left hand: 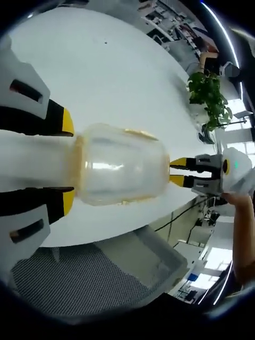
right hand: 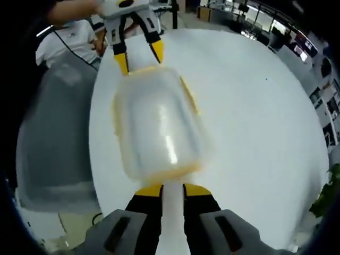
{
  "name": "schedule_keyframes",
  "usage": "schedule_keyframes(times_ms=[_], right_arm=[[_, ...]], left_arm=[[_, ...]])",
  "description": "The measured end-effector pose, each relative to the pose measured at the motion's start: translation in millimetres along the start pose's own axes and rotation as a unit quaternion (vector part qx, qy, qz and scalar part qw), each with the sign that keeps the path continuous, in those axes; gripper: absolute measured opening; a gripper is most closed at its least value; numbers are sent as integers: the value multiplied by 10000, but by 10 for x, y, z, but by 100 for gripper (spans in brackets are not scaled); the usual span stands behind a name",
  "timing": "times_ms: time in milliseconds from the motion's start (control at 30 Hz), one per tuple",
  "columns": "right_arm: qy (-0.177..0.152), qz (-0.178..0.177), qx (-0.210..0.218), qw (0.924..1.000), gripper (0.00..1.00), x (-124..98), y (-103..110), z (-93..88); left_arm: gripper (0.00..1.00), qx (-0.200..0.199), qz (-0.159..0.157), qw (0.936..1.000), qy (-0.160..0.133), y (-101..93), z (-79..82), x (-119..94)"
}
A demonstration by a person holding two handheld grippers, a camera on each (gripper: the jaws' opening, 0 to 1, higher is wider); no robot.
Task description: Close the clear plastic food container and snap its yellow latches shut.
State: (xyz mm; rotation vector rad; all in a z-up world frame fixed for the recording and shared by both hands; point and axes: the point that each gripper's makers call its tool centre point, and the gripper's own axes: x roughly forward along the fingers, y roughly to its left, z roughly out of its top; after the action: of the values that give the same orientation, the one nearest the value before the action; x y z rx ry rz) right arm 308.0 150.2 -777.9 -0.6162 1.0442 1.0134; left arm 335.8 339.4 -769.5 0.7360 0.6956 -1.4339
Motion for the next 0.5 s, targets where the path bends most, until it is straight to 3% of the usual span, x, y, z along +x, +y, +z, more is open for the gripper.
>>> schedule_keyframes(times_ms=[133,233,300,367,433,500], right_arm=[[-332,15,634,9974,17,-84,19,38],[-661,-2,1226,9903,20,-159,-7,113],[-802,-165,1501,9853,20,-192,-78,131],[-844,-153,1643,9827,20,-186,-58,146],[-807,-213,1823,9797,20,-144,-57,127],[-875,-186,1934,9770,21,-90,-17,137]], left_arm=[[36,-775,84,9965,-306,8,38,-93],[36,-1642,75,9844,-622,25,110,-146],[36,-2417,69,9669,-818,70,128,-183],[36,-3335,-135,9389,-839,13,143,-207],[35,-3689,120,9228,-1106,105,191,-244],[37,-4015,243,9083,-1149,139,165,-260]])
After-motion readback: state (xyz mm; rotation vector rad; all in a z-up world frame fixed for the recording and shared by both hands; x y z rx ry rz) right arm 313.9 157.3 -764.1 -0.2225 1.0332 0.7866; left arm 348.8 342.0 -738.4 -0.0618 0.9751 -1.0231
